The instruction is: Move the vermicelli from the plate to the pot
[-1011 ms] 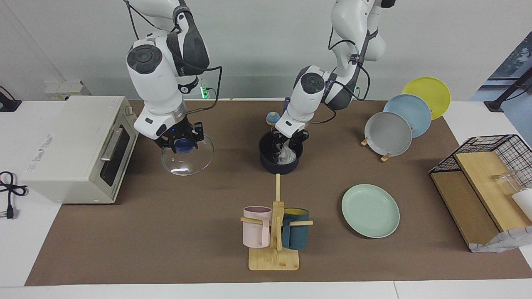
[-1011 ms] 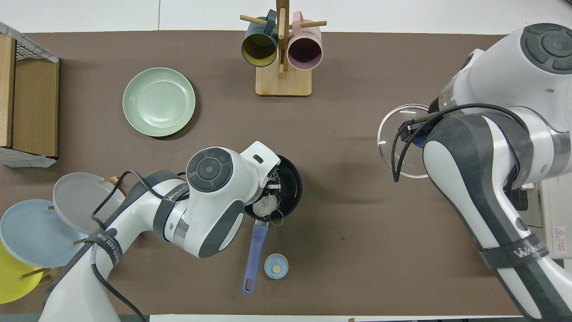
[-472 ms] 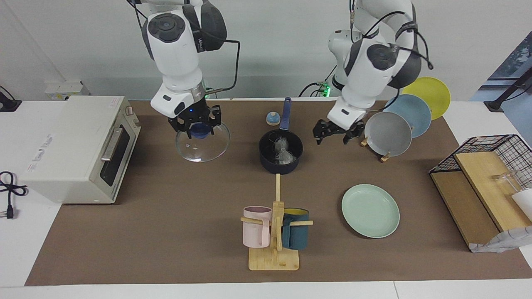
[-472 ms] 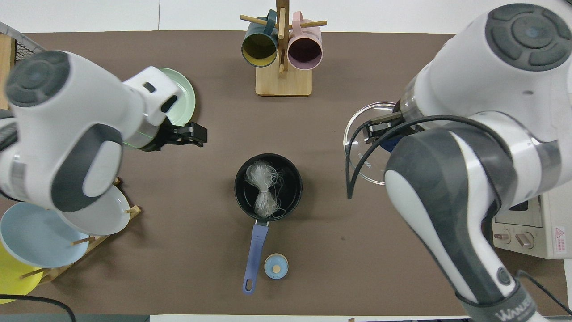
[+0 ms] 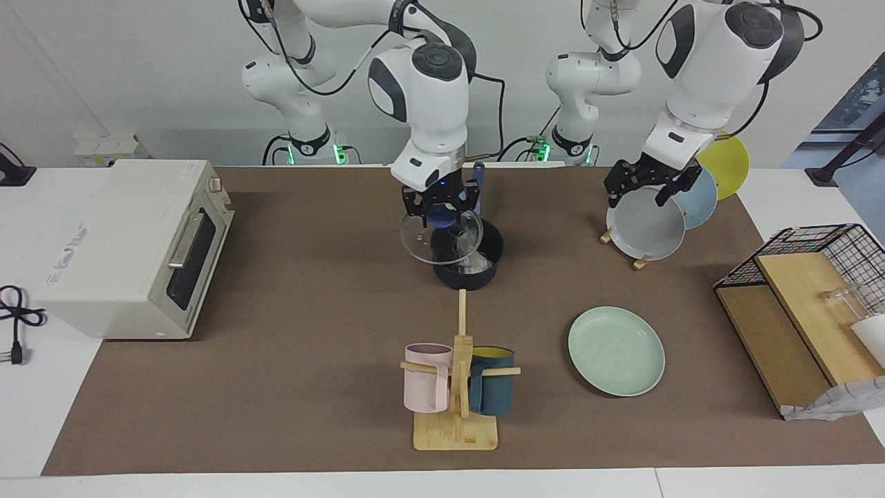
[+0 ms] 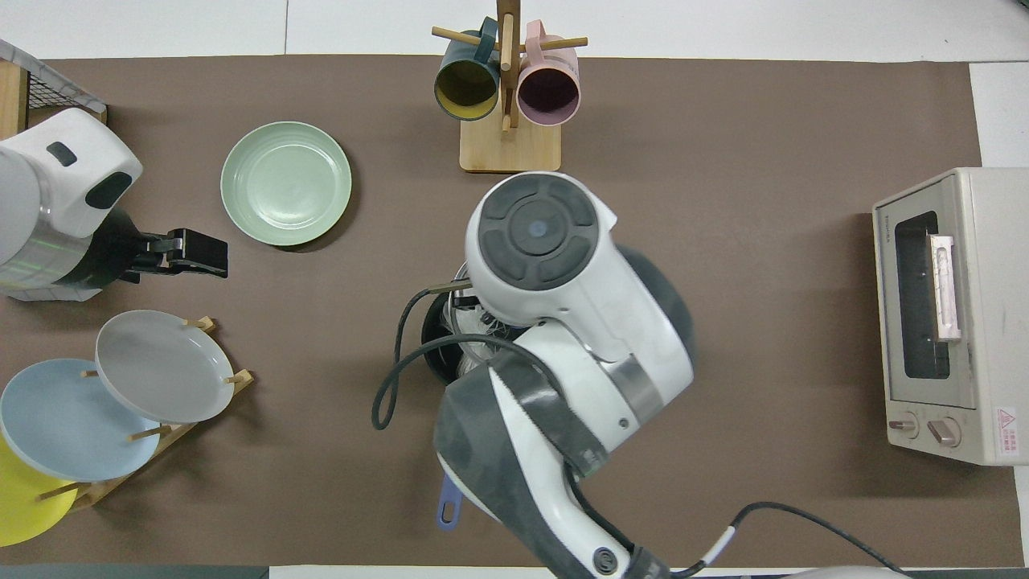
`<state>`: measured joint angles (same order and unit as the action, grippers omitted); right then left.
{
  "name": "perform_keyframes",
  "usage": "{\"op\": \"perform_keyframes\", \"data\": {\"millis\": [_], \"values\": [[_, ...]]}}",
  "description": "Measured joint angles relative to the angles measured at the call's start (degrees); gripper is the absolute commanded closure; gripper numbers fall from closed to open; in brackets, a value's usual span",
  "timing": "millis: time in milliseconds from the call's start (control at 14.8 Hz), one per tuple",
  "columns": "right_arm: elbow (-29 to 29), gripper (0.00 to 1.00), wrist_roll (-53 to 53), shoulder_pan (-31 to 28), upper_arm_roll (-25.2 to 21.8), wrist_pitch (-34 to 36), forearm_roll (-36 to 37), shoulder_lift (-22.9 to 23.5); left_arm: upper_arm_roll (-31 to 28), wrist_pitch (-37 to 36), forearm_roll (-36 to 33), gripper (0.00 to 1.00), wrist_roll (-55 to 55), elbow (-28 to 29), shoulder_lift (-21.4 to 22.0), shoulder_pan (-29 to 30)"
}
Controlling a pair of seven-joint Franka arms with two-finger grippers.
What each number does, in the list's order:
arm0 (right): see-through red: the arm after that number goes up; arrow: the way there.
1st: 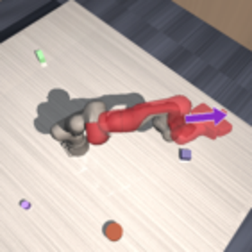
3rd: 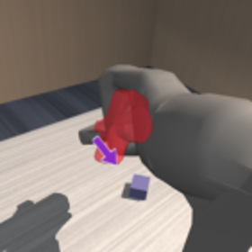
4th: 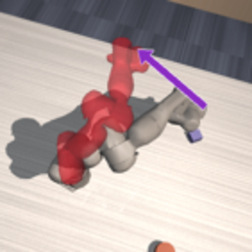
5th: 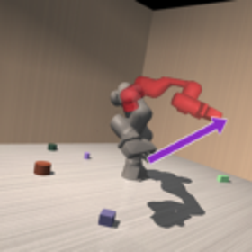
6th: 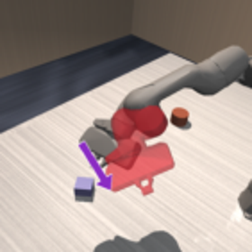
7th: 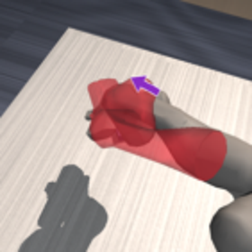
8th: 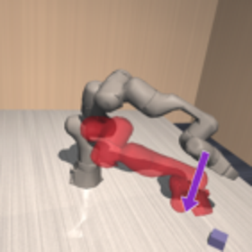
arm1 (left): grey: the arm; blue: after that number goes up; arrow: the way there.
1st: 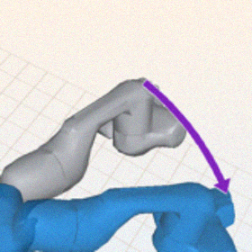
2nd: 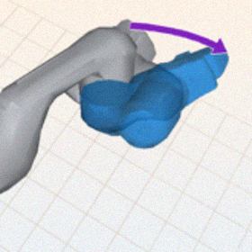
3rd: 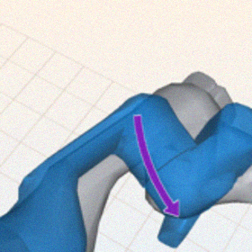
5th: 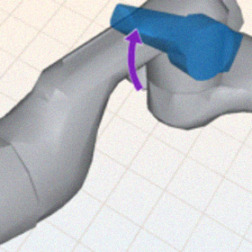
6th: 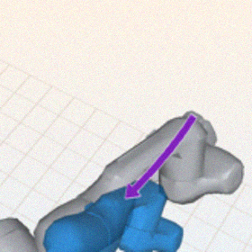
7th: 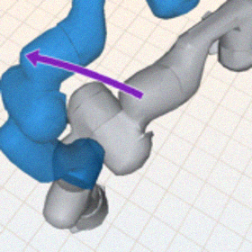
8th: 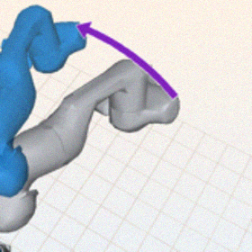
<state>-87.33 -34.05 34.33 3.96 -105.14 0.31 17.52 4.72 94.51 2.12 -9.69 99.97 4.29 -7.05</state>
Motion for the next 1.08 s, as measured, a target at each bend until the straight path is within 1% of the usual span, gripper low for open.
{"op": "perform_keyframes", "data": {"millis": [202, 337, 472, 674, 742, 1079], "values": [[0.17, 0.65, -1.87, 2.71, -0.03, -2.22, 1.23, 3.61, 0.10, -1.12, -0.12, 0.00, -0.08, 0.22, 0.88, 0.03], [0.30, 0.65, -2.58, 2.71, -0.22, -3.72, 1.23, 4.79, 0.08, -1.24, -0.17, 0.00, -0.09, 0.08, 0.86, 0.23], [0.30, 0.65, -3.20, 2.70, -0.45, -4.02, 1.23, 5.41, 0.08, -2.94, -0.18, 0.00, -0.09, -1.61, 0.51, 0.55], [0.28, 0.65, -3.79, 3.08, -0.40, -4.76, 1.22, 6.25, -0.46, -6.00, -0.24, 0.00, -0.09, -6.55, -1.31, 0.69], [0.24, 0.65, -4.41, 3.42, -0.38, -5.02, 1.22, 6.55, -0.62, -6.35, -0.28, 0.00, -0.09, -7.38, -1.92, 0.71], [0.16, 0.65, -5.94, 4.61, -0.33, -5.41, 1.21, 7.34, -0.71, -6.22, -0.31, 0.00, -0.09, -7.25, -4.47, 0.73]]}}
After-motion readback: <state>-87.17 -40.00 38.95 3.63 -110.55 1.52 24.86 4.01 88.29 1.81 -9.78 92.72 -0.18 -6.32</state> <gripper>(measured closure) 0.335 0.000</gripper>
